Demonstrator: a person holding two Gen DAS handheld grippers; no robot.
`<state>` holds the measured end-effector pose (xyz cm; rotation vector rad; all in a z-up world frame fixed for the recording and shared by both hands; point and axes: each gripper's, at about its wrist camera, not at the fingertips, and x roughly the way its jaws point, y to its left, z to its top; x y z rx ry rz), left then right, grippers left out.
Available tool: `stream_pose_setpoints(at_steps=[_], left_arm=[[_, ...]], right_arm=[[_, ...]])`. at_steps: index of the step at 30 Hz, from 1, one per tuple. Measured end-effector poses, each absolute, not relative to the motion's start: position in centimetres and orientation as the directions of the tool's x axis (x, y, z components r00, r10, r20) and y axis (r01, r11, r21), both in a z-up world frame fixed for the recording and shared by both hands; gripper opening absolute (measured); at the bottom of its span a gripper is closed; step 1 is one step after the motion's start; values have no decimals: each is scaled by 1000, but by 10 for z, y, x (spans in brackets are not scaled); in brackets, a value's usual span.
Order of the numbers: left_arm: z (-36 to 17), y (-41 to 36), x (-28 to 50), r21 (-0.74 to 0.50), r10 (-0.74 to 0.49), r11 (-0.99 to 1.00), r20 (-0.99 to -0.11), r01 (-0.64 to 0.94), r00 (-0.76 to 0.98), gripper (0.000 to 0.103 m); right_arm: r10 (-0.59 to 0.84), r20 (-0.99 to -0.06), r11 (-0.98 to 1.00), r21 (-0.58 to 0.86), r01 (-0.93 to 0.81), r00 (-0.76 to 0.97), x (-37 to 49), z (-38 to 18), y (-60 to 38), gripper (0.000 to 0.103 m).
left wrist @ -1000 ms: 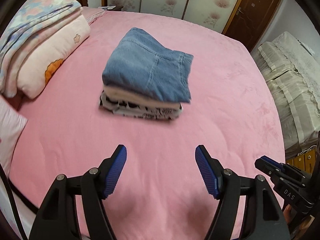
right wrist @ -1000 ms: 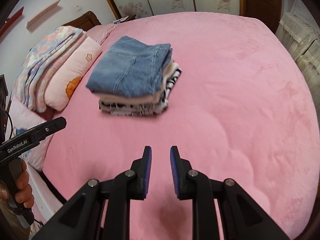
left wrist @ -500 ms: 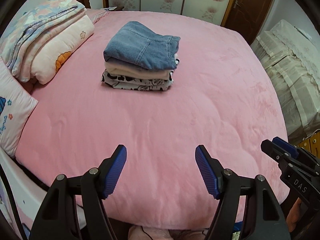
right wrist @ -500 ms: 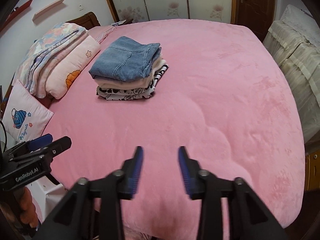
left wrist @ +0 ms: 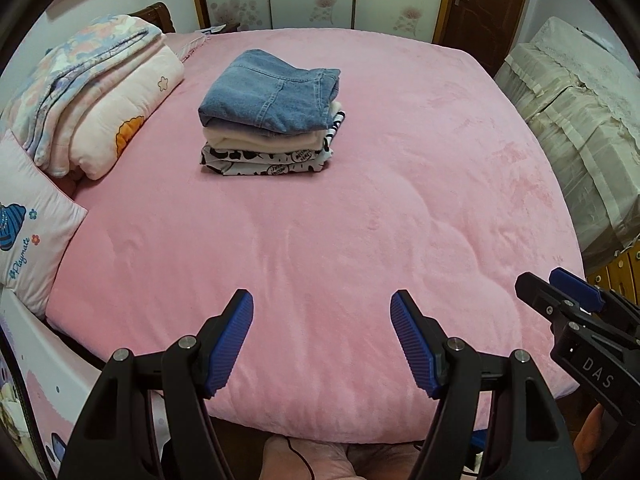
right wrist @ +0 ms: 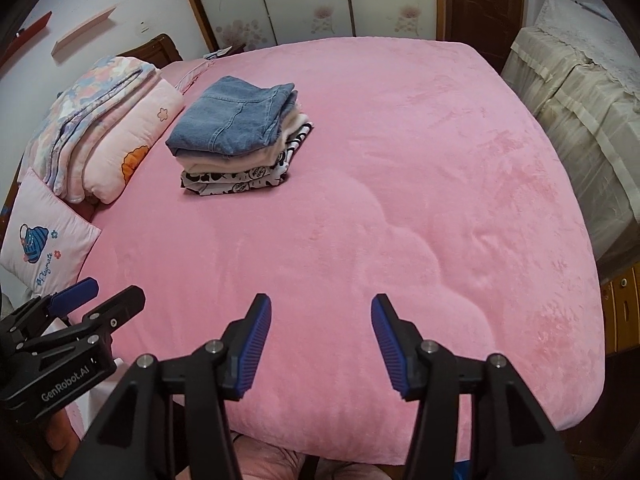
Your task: Fold large clothes
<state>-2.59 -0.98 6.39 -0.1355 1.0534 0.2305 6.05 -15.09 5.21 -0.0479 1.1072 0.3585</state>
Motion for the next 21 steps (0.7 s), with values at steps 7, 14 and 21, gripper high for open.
stream_pose_setpoints(at_steps=[7, 14, 21], left_arm=[[66, -22, -24, 4, 114, 974, -875, -228, 471, 70], [65, -30, -20, 2, 104, 976, -883, -218, 457, 70], [58, -37, -16, 19, 119, 974, -889, -224, 443, 70]], right_arm=[[252, -877, 945, 130, -302, 409, 57, 56, -161, 53], [248, -872, 949, 130, -288, 423, 58, 61, -171, 53], [242, -882, 949, 128, -288, 405, 59, 57, -174, 53]])
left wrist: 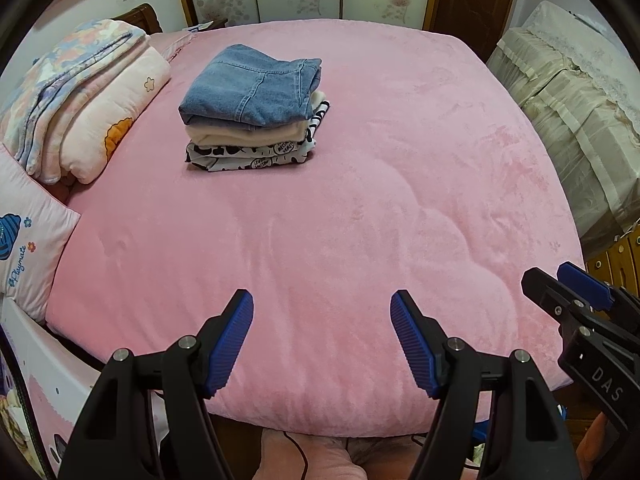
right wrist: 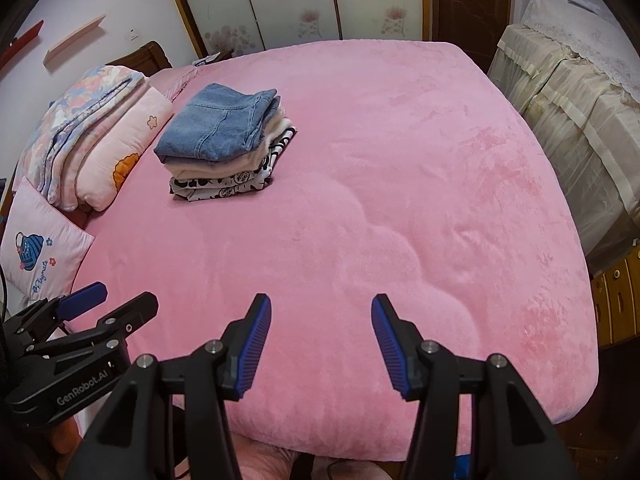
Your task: Fold large clothes
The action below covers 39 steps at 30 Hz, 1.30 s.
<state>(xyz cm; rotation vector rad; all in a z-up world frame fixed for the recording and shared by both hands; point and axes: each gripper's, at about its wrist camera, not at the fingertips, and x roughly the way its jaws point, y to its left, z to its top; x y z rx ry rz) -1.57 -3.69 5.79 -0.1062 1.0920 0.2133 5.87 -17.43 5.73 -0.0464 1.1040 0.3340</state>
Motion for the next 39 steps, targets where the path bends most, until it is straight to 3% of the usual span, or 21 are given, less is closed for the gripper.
stream_pose_setpoints(at_steps=[39], left_arm=[[55, -53, -16, -3, 85, 981, -891, -193, 446, 70]], right_arm=[[260, -896, 924, 122, -361, 361, 52, 51, -163, 53]])
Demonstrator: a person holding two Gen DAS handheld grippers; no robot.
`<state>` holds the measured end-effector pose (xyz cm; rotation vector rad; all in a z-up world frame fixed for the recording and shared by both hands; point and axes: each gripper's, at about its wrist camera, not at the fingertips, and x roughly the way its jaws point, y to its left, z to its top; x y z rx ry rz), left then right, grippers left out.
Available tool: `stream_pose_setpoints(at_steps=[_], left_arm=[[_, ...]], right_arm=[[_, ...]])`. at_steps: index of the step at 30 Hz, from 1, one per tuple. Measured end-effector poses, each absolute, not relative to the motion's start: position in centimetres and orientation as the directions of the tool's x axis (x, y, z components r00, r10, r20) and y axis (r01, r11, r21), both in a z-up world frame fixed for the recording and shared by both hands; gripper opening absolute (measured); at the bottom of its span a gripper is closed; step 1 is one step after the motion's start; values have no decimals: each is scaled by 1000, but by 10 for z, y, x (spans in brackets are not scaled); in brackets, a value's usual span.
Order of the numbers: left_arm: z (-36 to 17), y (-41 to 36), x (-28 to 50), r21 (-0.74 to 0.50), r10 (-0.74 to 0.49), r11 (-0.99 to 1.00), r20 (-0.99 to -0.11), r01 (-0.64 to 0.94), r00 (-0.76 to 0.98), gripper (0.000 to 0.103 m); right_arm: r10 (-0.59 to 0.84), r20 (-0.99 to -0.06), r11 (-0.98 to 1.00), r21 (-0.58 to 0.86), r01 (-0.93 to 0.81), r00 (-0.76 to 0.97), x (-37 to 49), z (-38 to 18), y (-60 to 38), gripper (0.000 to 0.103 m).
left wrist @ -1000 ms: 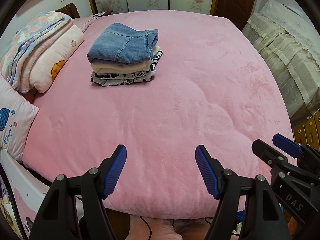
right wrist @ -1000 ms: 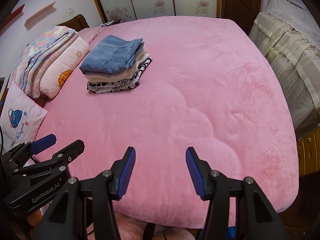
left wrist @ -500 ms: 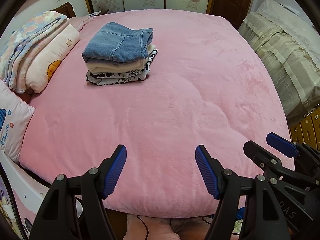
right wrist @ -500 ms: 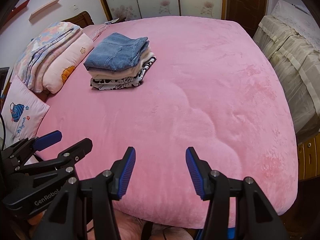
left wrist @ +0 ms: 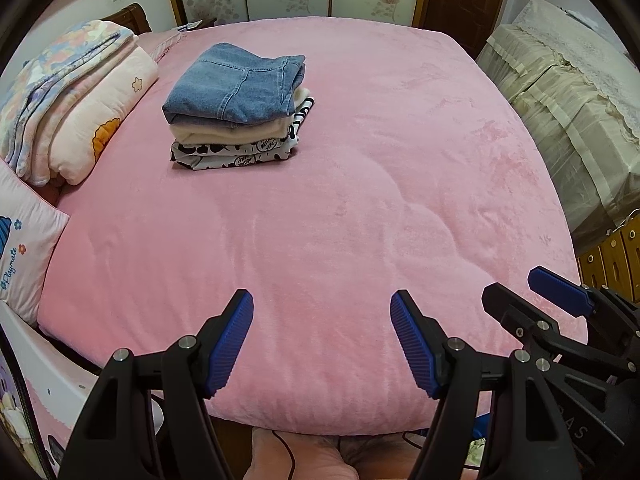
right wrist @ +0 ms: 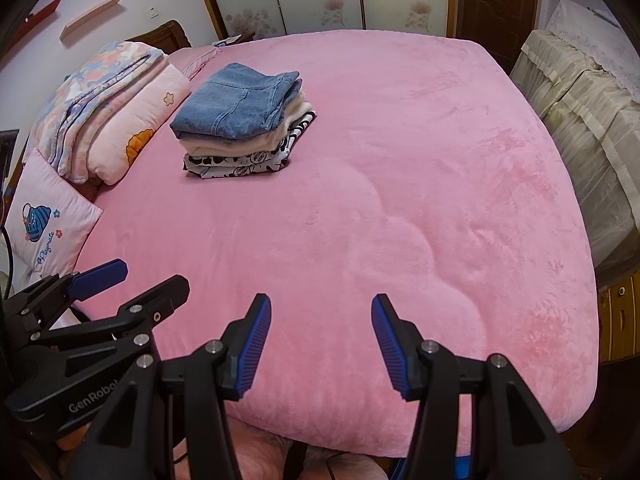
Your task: Fold large clothes
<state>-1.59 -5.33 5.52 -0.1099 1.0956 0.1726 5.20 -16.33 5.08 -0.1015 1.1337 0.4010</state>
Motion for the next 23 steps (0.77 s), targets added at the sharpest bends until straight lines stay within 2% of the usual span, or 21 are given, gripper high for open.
stream_pose_setpoints(at_steps=[23], left_arm=[[53, -56, -13, -9, 80, 980, -895, -197, 438, 70]], right_arm=[[260, -898, 924, 125, -362, 354, 55, 49, -163, 53]])
